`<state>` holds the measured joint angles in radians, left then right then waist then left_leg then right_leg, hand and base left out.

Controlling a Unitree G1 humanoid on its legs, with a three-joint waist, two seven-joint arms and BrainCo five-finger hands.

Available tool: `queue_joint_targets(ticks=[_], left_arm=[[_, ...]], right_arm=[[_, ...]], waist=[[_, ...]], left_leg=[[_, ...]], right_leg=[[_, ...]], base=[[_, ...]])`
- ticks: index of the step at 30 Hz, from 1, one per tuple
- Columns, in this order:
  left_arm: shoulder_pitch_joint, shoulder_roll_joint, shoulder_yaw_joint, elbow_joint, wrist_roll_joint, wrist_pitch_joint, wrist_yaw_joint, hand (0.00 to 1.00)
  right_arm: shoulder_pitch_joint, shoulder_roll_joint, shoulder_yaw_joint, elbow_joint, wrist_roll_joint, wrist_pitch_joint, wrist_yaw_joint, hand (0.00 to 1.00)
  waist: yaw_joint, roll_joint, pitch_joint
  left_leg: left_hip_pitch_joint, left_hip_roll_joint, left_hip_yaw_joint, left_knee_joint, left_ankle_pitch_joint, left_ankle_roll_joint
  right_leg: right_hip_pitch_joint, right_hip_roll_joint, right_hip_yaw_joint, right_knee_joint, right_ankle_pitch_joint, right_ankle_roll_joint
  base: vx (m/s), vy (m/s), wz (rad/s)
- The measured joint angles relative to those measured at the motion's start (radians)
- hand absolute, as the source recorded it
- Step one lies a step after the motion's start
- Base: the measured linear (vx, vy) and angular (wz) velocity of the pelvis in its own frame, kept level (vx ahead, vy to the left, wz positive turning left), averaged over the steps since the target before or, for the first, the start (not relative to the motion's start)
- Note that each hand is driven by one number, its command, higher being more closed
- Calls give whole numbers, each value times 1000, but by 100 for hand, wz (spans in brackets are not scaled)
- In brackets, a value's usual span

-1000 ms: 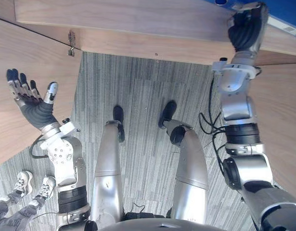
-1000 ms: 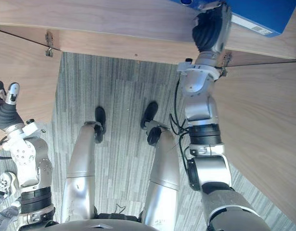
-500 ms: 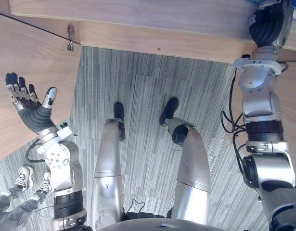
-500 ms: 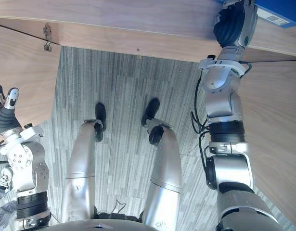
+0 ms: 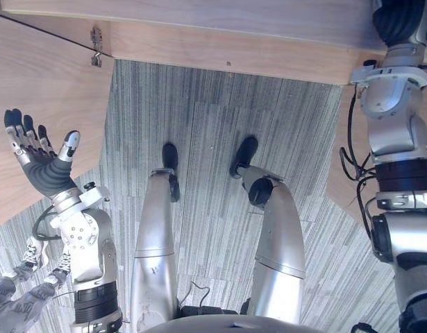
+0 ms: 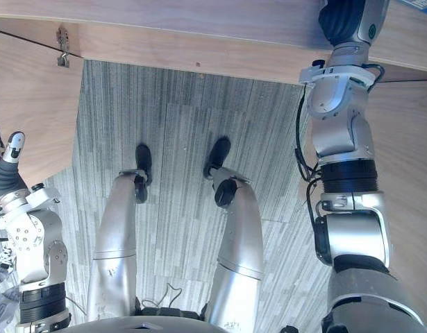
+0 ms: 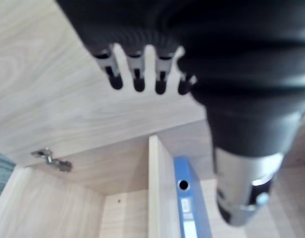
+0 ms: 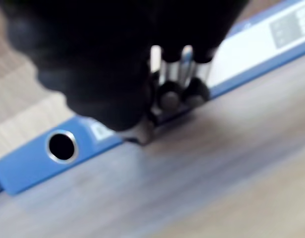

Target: Walk over to the cabinet, pick up the folder, carry it to the office cabinet, place the folder inside the office cabinet, then close the office cabinet door

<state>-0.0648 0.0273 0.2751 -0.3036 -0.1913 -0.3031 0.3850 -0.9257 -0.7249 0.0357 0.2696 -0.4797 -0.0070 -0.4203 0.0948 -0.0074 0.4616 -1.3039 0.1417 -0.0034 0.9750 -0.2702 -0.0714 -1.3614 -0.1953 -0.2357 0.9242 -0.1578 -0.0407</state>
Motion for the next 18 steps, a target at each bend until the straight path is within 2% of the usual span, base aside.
queue_joint_targets(ticks=[4, 13, 18], left_arm=[[0, 2, 0, 0, 1, 0, 0, 0], [10, 4, -1, 0, 1, 0, -20, 0], [14, 4, -1, 0, 1, 0, -20, 0]], right_arm=[[0, -3, 6, 0, -10, -13, 3, 100], [-40, -133, 121, 31, -55, -56, 54, 100], [-49, -150, 122, 39, -77, -60, 63, 100]], waist=[[-1, 0, 0], [-9, 0, -1], [-8, -2, -7]], left_leg=[[0, 1, -2, -3, 3, -3], [-1, 1, -3, -4, 4, -4], [-3, -1, -3, -18, 11, -7]], right_leg=[[-1, 0, -3, 2, -2, -3], [-2, 1, -4, 1, -2, -4], [-6, 0, -5, -5, -2, -5]], base=[[0, 0, 0], [0, 0, 0], [-9, 6, 2]])
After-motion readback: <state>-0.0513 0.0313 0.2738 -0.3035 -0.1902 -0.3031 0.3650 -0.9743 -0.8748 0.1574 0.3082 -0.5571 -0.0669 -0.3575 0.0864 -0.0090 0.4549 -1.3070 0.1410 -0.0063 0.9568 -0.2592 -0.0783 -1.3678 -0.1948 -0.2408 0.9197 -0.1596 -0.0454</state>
